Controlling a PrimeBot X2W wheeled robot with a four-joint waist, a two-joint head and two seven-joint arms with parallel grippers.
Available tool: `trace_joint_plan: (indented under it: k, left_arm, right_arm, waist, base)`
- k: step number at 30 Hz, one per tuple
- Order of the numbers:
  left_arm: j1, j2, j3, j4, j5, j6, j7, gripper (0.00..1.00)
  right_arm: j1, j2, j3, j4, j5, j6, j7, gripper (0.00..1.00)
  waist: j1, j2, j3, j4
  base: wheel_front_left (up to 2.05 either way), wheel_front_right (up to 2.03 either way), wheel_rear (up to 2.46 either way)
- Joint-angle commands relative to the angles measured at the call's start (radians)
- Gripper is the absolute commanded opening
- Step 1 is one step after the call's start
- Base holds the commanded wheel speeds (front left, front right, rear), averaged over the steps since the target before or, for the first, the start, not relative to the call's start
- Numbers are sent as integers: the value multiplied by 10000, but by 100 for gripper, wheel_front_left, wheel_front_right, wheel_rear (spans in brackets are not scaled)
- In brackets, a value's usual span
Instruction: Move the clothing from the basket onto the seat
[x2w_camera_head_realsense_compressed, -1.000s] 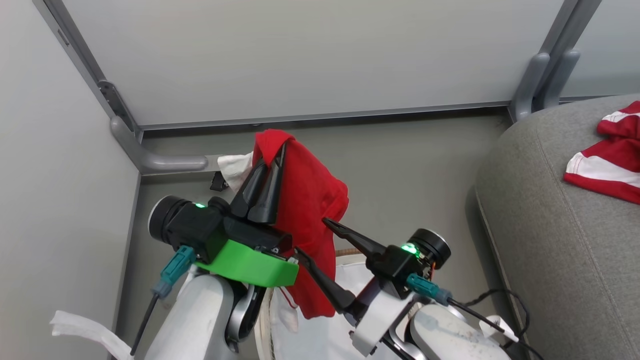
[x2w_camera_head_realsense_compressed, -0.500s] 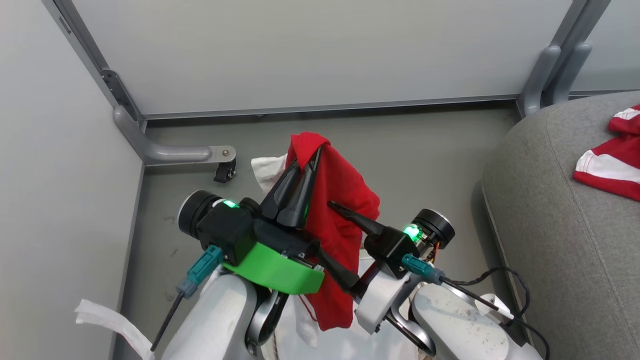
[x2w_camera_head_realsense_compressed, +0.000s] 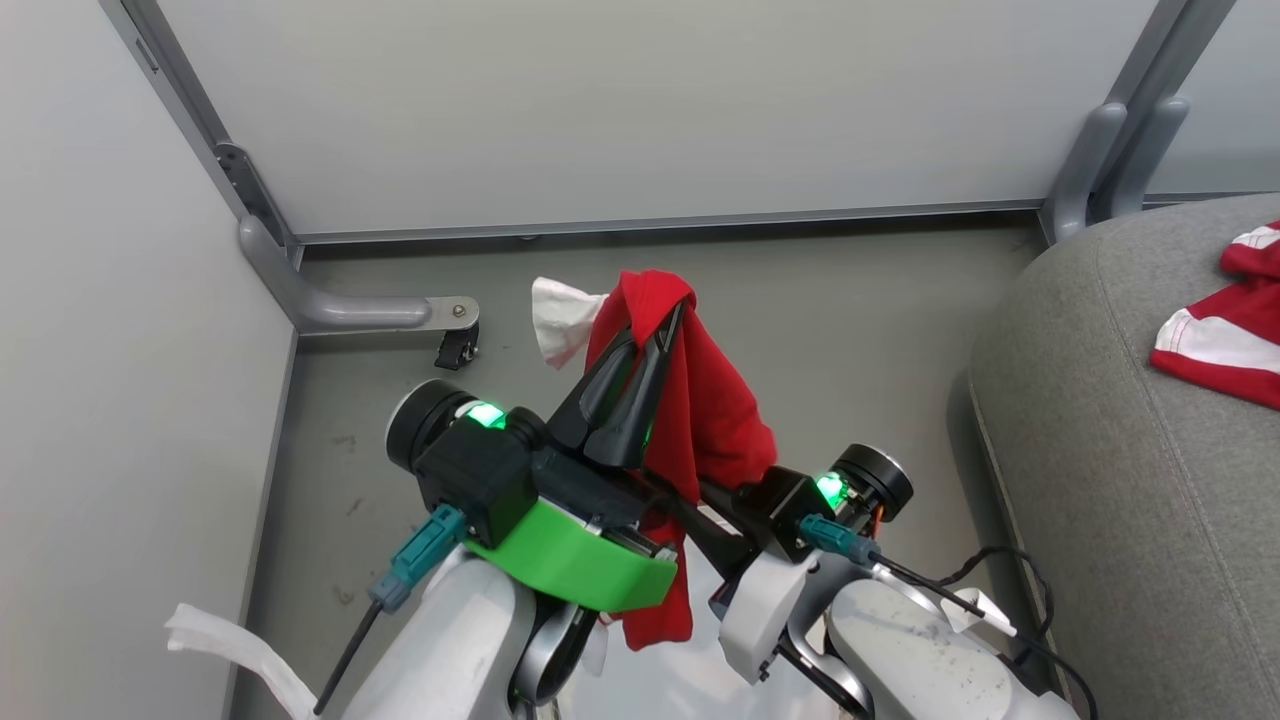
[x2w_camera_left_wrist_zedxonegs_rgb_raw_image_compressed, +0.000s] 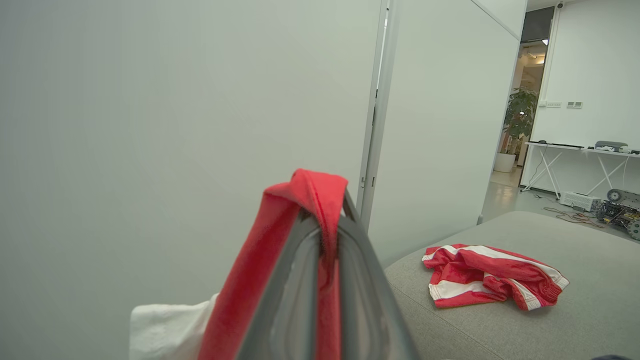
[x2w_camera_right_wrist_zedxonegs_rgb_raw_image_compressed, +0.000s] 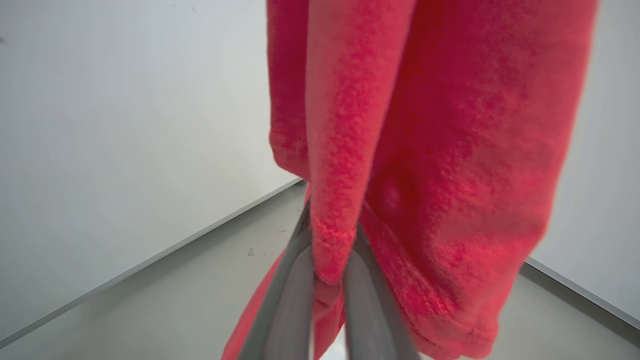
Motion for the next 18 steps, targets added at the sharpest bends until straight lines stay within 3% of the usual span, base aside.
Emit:
trace_joint_plan:
  k: [1, 6, 8, 15, 18]
  left_arm:
    - [38, -2, 37, -88, -35, -30, -7, 0]
    - [84, -4, 188, -75, 37, -30, -7, 0]
    - [103, -5, 269, -71, 23, -30, -7, 100]
    - [187, -2, 580, 285, 275, -30, -5, 100]
    - [319, 44, 809, 481, 490, -30, -1, 100]
  right_arm:
    - [36, -46, -52, 107, 69, -11, 0, 0]
    - [188, -46, -210, 73, 52, -12, 0, 0]
    - [202, -46, -305, 11, 32, -11, -1, 0]
    - [334, -48, -903, -504, -80, -11, -1, 0]
    - [639, -42, -1350, -929, -184, -11, -1, 0]
  waist:
    - [0, 0, -7, -17]
    - [0, 0, 3, -90]
    - [0, 0, 42, -126]
    - [0, 0, 255, -494]
    - [0, 0, 353, -1145]
  base:
    - [0, 0, 0]
    - [0, 0, 0]
    - [0, 0, 0]
    - [0, 0, 0]
    - [0, 0, 0]
